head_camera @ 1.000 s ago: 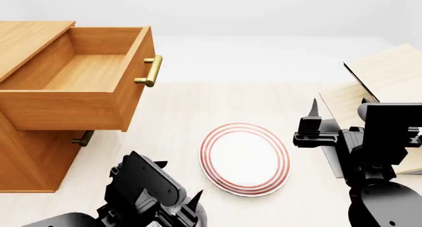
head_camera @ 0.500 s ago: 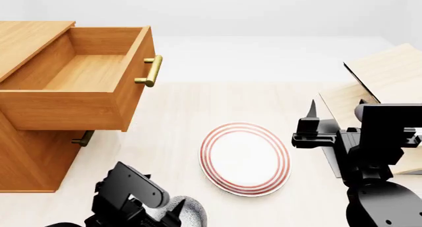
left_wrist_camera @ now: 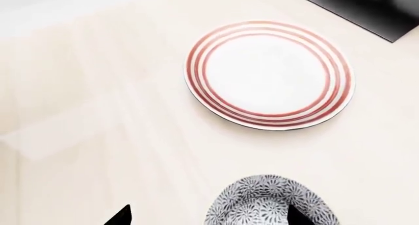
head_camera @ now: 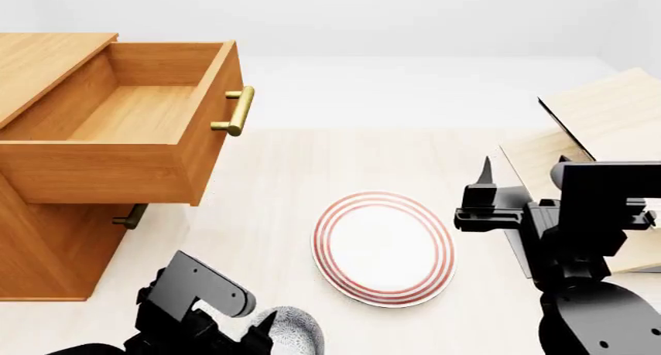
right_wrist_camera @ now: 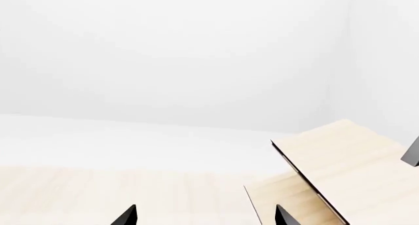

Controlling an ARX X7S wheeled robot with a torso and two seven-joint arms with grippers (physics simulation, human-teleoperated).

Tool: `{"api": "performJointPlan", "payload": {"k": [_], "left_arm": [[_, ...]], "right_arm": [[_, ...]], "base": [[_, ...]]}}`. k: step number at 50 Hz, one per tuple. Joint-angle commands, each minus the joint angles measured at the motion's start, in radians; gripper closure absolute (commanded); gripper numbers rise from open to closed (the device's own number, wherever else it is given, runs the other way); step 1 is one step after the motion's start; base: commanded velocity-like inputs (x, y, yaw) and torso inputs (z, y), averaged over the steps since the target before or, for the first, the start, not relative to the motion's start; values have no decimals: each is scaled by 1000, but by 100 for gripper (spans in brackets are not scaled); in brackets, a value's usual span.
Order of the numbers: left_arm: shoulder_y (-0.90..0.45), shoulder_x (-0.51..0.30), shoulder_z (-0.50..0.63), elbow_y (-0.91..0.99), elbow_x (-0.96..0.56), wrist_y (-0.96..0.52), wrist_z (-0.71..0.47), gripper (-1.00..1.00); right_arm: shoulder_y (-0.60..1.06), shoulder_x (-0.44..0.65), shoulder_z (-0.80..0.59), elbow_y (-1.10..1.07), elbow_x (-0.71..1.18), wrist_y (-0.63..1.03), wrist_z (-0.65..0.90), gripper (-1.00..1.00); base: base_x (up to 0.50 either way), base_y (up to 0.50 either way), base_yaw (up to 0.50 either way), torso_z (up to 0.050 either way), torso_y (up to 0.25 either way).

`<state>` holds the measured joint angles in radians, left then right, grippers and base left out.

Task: Open the top drawer of the cabinet and put the bowl in it.

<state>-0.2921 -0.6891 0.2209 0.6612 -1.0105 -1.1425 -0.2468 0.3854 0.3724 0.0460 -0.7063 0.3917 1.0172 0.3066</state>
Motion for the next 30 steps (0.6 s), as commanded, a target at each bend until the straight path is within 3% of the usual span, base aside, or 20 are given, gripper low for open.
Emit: {"api": "performJointPlan", "payload": {"k": [1,30], "left_arm": [[-10,6,12,-45,5,-4,-3,-100],[-15,36,89,-213,96,58,53,-100]], "right_arm": [[0,2,-3,5,2,-5,2,-100],[-7,8,-9,15,4,-19,10,-100]], "base": [[0,0,0,0,0],[0,0,0,0,0]]}}
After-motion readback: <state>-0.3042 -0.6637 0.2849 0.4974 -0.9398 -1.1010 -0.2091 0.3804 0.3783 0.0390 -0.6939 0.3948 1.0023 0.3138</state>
